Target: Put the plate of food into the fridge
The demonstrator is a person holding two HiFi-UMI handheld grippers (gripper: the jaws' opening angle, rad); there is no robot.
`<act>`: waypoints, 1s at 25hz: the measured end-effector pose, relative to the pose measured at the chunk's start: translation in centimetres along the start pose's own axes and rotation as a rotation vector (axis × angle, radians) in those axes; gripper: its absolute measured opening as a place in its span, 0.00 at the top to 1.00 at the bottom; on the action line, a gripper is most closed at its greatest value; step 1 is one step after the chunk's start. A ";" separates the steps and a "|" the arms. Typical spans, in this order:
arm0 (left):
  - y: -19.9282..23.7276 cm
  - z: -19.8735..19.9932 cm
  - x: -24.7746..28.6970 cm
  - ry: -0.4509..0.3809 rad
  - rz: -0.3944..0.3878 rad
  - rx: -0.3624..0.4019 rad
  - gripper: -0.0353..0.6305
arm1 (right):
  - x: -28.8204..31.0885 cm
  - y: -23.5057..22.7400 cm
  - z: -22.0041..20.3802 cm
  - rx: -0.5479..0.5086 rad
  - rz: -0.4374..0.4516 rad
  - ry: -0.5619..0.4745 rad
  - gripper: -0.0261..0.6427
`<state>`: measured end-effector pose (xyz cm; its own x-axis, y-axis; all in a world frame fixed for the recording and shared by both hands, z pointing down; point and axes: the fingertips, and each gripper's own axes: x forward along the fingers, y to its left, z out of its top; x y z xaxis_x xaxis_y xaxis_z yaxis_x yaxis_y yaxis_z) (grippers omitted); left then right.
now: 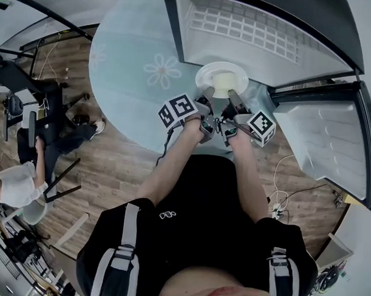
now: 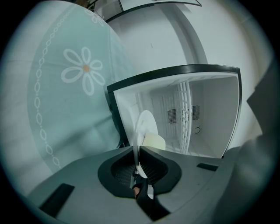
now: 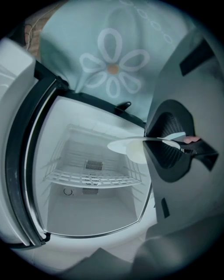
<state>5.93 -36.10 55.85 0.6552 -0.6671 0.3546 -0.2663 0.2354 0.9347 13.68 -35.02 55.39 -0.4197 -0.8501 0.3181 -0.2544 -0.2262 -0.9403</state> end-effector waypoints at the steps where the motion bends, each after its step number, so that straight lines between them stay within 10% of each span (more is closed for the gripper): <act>1: 0.0 0.5 0.4 -0.008 0.002 -0.002 0.92 | 0.6 0.1 0.2 0.001 0.002 0.010 0.92; 25: 1.6 4.6 8.5 0.032 0.073 0.060 0.92 | 7.4 -3.0 4.5 0.128 -0.028 -0.018 0.92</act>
<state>7.86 -44.66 60.26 0.6546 -0.6264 0.4233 -0.3554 0.2393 0.9036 15.21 -42.78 60.05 -0.3975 -0.8508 0.3436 -0.1525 -0.3081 -0.9391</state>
